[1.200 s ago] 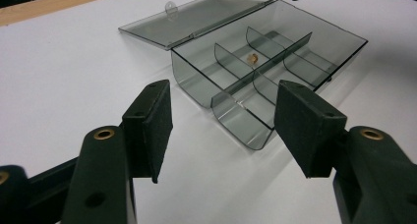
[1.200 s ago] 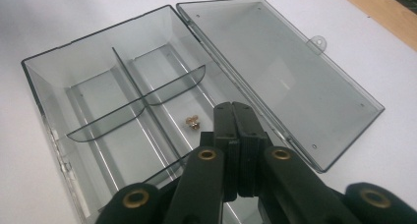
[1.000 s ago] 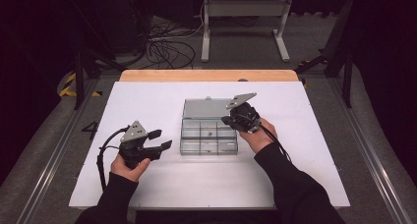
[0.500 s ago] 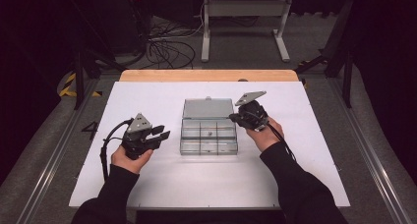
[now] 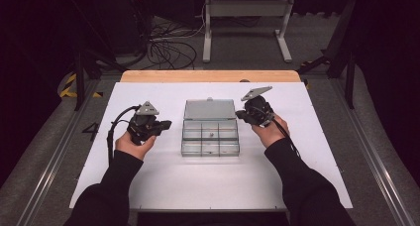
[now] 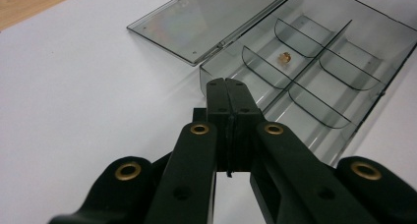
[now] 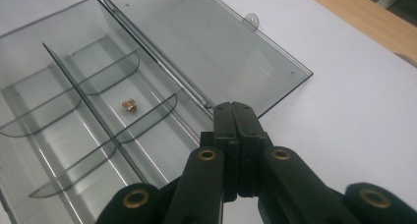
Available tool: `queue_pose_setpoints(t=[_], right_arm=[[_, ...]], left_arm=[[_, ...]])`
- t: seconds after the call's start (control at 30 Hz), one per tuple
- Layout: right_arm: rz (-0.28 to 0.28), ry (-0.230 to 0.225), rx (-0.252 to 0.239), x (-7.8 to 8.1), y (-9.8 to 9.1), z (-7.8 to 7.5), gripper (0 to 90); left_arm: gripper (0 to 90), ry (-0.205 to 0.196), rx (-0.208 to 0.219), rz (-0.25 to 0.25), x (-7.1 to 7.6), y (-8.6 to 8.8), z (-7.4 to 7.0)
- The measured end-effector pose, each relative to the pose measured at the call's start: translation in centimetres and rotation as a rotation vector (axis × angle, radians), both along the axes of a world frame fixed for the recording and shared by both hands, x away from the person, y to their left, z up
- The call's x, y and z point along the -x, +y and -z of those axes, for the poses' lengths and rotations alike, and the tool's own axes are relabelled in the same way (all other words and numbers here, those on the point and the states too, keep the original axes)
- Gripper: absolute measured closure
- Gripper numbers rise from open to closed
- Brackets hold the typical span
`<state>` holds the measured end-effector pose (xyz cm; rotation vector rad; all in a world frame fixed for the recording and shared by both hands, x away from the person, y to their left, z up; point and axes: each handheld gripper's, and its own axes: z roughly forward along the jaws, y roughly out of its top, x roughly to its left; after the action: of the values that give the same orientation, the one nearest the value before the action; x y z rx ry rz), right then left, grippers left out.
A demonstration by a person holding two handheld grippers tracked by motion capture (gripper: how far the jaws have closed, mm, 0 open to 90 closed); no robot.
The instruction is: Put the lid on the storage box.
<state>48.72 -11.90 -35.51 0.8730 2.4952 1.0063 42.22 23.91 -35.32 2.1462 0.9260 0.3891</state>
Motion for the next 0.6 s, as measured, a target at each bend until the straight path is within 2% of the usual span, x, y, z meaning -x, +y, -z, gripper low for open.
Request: queue_pose_setpoints(t=[0.2, 0.43, 0.6], right_arm=[[0.006, 0.012, 0.009, -0.7, 0.0, 0.1, 90.0], [0.019, 0.02, 0.018, -1.1, -0.1, 0.4, 90.0], [0.02, 0.012, 0.029, -1.2, 0.0, 0.5, 90.0]], left_arm=[[89.4, 0.024, -0.026, -0.01, -1.7, -0.5, -0.3], [88.8, 0.04, -0.06, -0.019, -2.9, -1.2, -0.4], [88.4, 0.051, -0.062, -0.05, -3.5, -1.7, -0.4]])
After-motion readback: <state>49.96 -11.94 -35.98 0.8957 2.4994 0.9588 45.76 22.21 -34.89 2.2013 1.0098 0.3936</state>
